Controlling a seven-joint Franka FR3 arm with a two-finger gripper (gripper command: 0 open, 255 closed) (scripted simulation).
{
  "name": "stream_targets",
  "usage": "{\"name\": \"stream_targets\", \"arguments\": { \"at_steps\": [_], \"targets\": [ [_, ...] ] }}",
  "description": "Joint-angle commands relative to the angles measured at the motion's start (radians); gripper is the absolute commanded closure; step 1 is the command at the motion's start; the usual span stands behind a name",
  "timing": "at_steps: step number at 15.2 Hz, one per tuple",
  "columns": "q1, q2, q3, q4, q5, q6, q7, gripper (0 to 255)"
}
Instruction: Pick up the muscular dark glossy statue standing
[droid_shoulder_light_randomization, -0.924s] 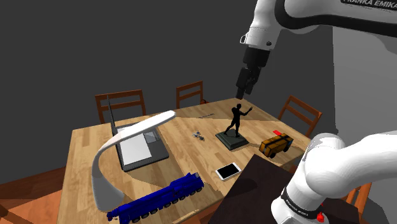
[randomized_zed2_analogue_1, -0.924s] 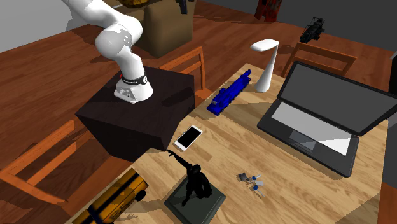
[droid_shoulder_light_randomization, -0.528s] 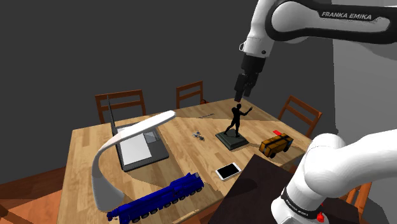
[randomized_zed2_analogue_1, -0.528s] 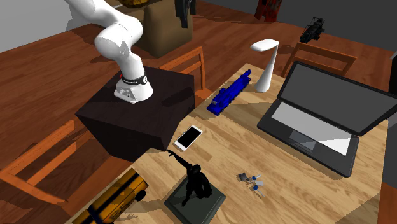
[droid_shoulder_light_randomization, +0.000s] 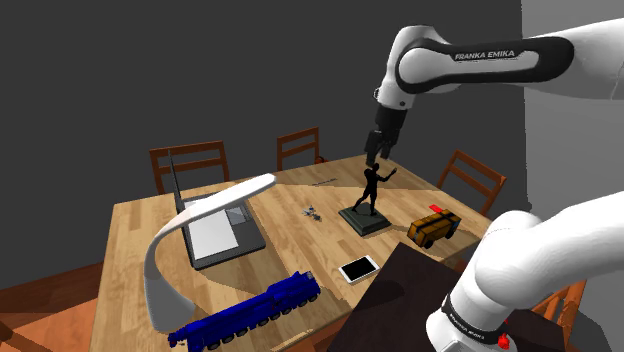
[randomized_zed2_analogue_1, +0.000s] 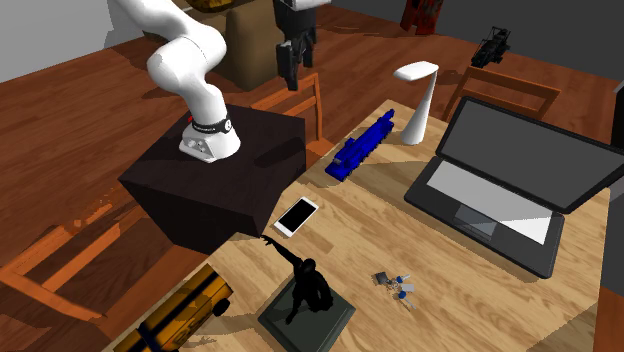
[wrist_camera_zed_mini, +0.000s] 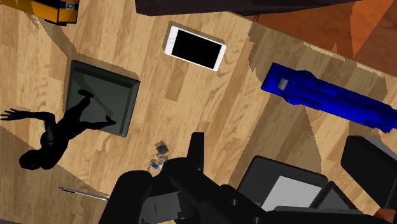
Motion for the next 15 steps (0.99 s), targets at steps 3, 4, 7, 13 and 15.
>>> {"name": "stream_targets", "arguments": {
  "at_steps": [3,4,7,13,15],
  "targets": [
    [-0.031,0.082,-0.055,-0.004,-0.033,0.089,-0.042,0],
    [-0.038,0.105,-0.069,-0.003,-0.04,0.112,-0.053,0],
    [-0.058,0.179,-0.11,0.006,-0.055,0.18,-0.084,0],
    [-0.09,0.346,-0.193,0.052,-0.058,0.307,-0.154,0],
    [-0.099,0.407,-0.22,0.075,-0.049,0.345,-0.181,0]
  ]
}}
